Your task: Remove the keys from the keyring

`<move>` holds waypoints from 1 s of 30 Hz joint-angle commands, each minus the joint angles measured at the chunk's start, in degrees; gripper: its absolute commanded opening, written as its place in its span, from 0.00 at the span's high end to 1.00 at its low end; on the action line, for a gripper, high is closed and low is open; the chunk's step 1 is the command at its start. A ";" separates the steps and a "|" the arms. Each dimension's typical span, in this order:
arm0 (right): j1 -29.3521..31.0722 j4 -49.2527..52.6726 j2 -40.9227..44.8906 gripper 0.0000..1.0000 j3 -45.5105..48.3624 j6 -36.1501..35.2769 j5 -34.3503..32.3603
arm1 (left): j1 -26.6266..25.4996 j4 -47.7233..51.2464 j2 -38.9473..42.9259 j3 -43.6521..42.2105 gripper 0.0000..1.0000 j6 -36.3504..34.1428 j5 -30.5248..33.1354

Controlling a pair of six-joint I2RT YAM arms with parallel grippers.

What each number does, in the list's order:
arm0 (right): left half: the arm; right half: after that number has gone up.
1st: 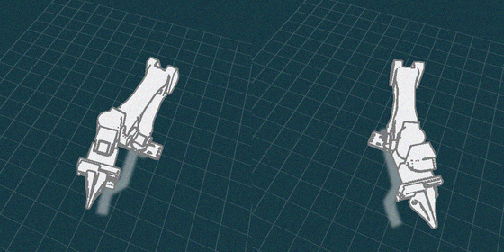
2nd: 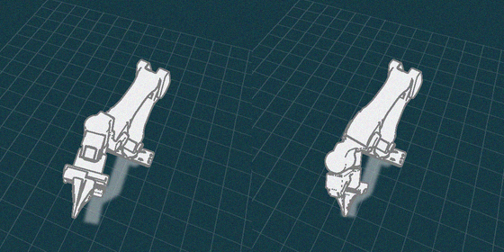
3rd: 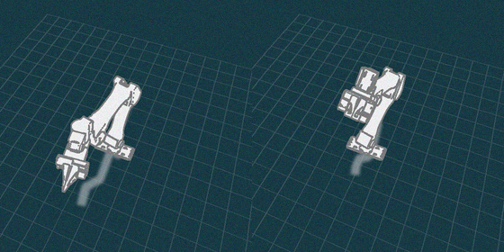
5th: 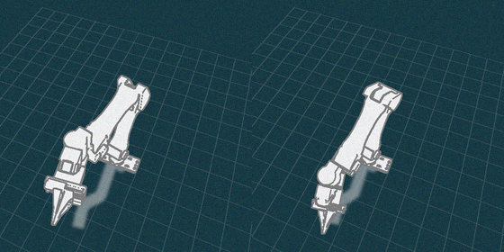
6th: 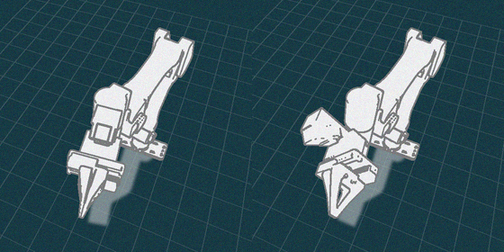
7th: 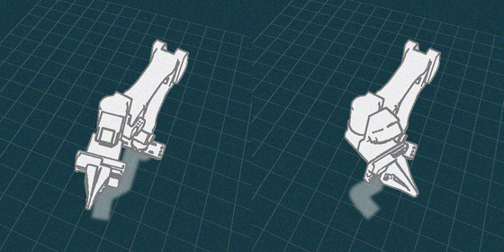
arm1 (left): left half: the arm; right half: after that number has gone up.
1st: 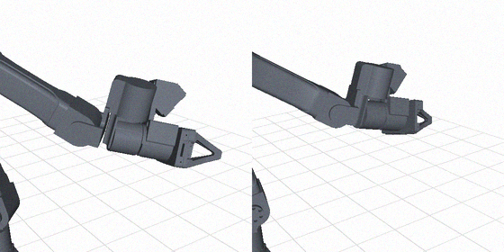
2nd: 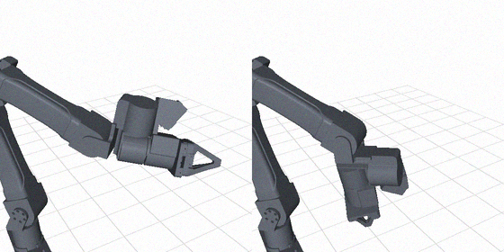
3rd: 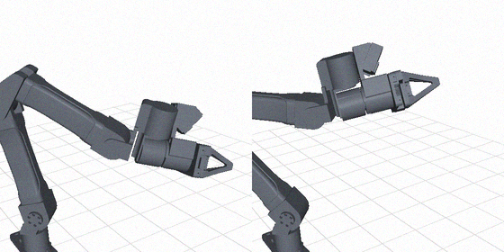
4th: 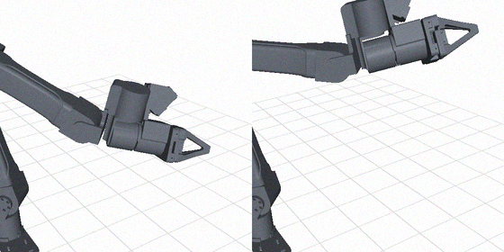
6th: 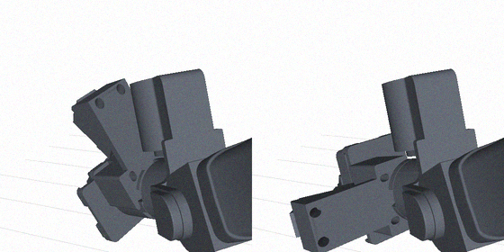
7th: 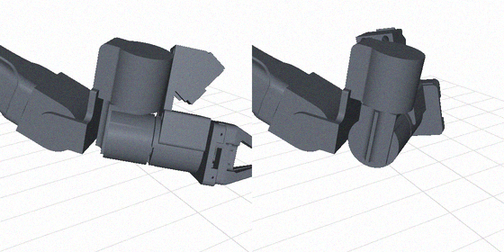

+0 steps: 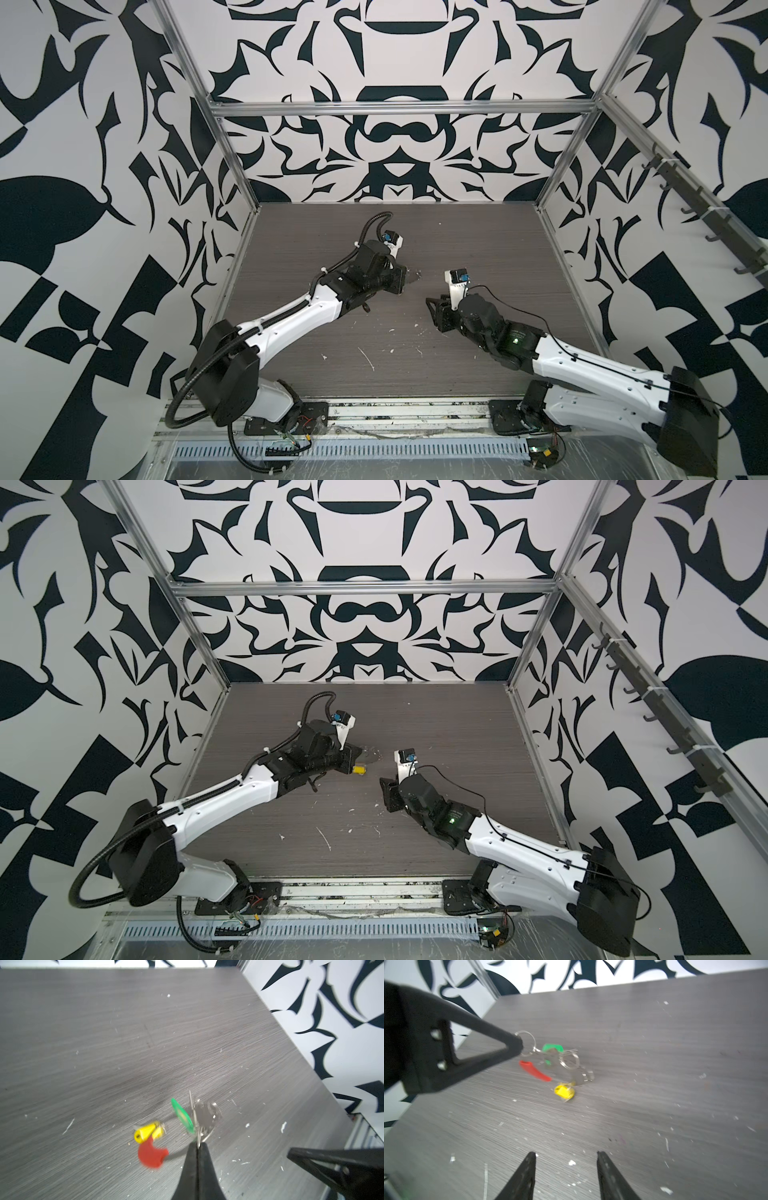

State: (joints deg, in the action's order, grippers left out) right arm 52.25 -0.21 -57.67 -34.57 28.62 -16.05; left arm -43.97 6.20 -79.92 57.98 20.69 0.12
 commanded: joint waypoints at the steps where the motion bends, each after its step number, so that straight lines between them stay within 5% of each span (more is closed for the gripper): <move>1: -0.77 -1.88 1.30 0.48 -3.73 -7.53 2.62 | -0.49 -0.74 4.76 -2.18 1.00 -1.91 -1.71; 16: -6.68 -3.02 0.07 0.61 -10.93 -13.30 23.71 | -1.12 -10.74 22.86 -10.89 1.00 -8.25 -21.25; 30: -6.56 -9.58 8.75 0.60 -5.93 -11.98 33.40 | -1.12 -11.34 29.72 -12.18 1.00 -7.49 -22.75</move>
State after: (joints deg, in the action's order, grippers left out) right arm 45.67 -4.47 -51.05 -41.43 16.51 14.66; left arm -45.01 -4.78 -51.57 44.86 13.43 -21.76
